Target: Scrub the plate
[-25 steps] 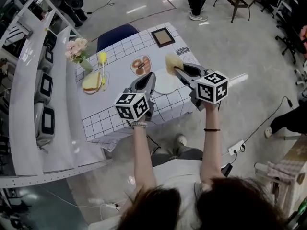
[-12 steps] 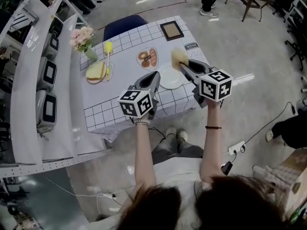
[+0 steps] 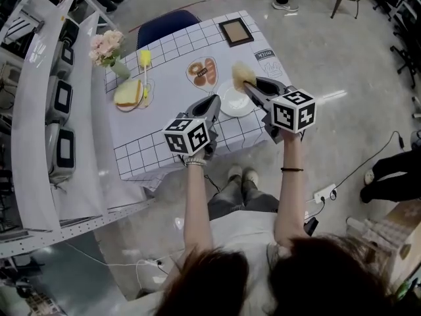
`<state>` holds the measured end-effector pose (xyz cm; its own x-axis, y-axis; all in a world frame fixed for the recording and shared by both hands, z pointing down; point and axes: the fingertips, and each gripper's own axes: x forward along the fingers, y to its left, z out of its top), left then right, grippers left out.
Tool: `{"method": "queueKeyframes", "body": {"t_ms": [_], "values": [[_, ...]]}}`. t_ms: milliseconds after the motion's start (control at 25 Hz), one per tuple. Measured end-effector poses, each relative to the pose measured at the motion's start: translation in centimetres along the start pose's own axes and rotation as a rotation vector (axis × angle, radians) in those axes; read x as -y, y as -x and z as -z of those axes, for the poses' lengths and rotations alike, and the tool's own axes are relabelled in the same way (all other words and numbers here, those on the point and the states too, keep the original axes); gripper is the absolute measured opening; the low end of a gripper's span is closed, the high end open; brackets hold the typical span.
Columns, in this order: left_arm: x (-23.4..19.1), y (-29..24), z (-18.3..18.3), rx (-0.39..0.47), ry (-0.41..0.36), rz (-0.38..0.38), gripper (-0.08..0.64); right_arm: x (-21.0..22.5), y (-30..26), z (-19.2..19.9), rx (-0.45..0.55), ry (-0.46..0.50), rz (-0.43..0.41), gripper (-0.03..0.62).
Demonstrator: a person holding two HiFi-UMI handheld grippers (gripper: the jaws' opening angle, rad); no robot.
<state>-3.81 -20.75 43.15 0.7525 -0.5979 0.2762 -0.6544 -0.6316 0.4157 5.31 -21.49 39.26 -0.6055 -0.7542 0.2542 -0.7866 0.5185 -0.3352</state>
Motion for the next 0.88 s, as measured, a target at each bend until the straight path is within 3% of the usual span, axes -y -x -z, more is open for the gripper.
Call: {"method": "queueKeyframes", "body": {"t_ms": [880], "values": [[-4.2, -1.1, 2.6, -0.080, 0.098, 0.040, 0.011, 0.5, -3.7, 2.7, -0.108, -0.011, 0.032, 0.078]]}}
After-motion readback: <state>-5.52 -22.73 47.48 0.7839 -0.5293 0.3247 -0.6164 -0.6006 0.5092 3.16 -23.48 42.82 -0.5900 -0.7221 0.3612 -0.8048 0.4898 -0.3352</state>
